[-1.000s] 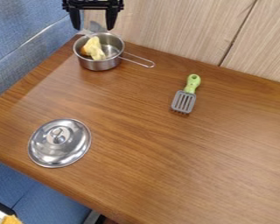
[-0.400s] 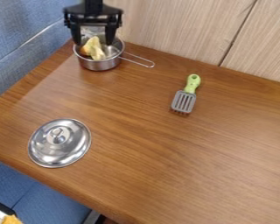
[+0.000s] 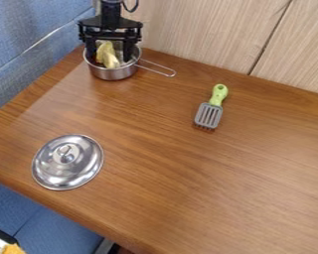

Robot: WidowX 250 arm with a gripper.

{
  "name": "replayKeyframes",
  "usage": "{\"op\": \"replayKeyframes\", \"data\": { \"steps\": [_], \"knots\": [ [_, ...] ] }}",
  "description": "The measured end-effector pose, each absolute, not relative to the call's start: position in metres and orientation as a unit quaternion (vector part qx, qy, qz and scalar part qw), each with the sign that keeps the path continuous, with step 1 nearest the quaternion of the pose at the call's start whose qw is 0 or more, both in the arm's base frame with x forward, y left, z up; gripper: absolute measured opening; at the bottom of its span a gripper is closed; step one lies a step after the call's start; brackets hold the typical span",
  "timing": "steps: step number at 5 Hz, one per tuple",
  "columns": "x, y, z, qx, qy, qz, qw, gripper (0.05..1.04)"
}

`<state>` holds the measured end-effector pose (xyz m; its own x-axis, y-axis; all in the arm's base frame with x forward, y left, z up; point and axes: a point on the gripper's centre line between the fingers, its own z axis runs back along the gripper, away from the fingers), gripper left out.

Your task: Sortie les choses au poêle vers la table

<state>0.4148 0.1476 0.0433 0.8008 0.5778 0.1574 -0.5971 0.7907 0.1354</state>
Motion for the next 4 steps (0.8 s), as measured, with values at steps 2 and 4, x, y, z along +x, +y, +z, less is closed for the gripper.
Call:
{"op": "replayKeyframes", "data": {
  "steps": [2, 4],
  "knots": [
    [0.4158, 0.1495, 0.0392, 0.098, -0.067, 0.315, 0.942, 0.371],
    [0.4141, 0.1498, 0.0389, 0.1, -0.063, 0.321, 0.94, 0.126]
  ]
}}
